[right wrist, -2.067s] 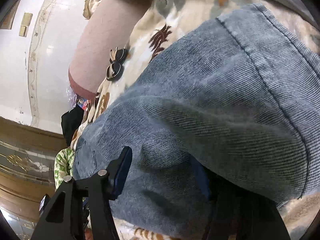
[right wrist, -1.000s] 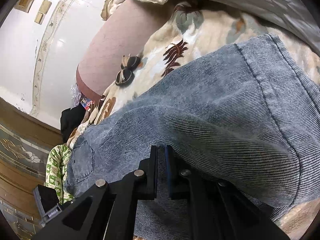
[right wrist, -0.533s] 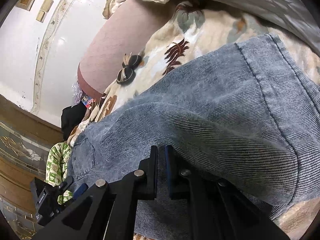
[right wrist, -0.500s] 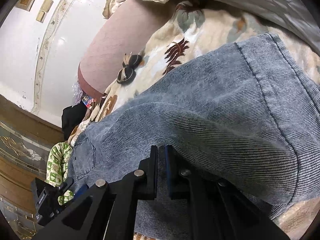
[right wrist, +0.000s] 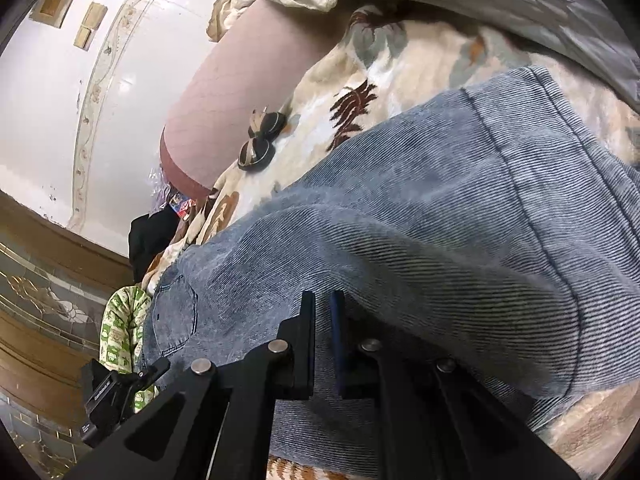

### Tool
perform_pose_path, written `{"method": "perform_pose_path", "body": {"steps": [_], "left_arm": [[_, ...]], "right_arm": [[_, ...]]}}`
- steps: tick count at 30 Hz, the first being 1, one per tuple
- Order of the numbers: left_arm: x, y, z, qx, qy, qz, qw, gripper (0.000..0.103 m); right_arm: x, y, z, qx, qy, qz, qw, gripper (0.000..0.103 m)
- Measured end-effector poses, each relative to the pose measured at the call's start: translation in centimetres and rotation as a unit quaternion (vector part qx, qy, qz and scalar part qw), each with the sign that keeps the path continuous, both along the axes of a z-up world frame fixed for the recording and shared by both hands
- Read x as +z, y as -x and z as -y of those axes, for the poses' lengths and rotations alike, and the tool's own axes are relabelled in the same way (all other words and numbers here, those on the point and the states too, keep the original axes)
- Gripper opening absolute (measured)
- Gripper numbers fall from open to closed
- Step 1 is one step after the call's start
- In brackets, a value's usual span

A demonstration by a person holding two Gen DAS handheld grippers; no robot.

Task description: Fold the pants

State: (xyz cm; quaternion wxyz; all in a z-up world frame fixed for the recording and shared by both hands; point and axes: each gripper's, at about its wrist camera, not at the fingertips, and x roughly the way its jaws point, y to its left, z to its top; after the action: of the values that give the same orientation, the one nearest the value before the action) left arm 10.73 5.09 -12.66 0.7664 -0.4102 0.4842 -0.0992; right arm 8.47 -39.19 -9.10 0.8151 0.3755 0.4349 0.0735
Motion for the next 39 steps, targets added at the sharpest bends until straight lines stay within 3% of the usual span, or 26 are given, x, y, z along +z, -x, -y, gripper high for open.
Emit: {"method": "perform_pose_path", "body": {"steps": [5,9,11,14,16,19,24,29,39], "left_arm": [[0.2,-0.2,0.1,-0.001,-0.001,0.025,0.9997,0.058],[0.2,-0.3,-0.1,0.003,-0.009,0.037,0.9993,0.035],[0.1,-0.3,-0.3,0.004,-0.01,0.043,0.999,0.024],[0.3,-0.3,-0.5,0.003,-0.01,0.057,0.9983,0.015],[0.7,-0.2,-0.5,-0.001,-0.013,0.073,0.9973,0.01],[1.3,-0.2,-0.5,-0.005,-0.011,0.09,0.9959,0.009],[2.6,0.1,-0.8,-0.008,0.001,0.104,0.9945,0.008],[4.3,1.3,-1.7,-0.013,0.014,0.124,0.9921,0.008],[4.9,3.0,-4.1,-0.012,0.054,0.118,0.9914,0.007]], "right_arm": [[-0.2,0.1,0.9,-0.005,-0.017,-0.001,1.0,0.008],[-1.3,0.3,2.4,-0.021,-0.082,-0.02,0.996,0.011],[-1.8,0.3,2.5,-0.026,-0.092,-0.029,0.995,0.012],[-2.4,0.1,1.9,-0.023,-0.105,-0.051,0.993,0.023],[-2.4,0.4,1.8,-0.025,-0.137,-0.057,0.989,0.039],[-1.6,0.6,0.9,-0.015,-0.126,-0.047,0.991,0.048],[-3.3,-0.2,-0.8,-0.011,-0.129,-0.075,0.989,0.048],[-3.2,-0.3,-1.4,-0.018,-0.133,-0.066,0.989,0.049],[-3.6,1.3,-1.6,-0.046,-0.184,-0.069,0.979,0.054]]}}
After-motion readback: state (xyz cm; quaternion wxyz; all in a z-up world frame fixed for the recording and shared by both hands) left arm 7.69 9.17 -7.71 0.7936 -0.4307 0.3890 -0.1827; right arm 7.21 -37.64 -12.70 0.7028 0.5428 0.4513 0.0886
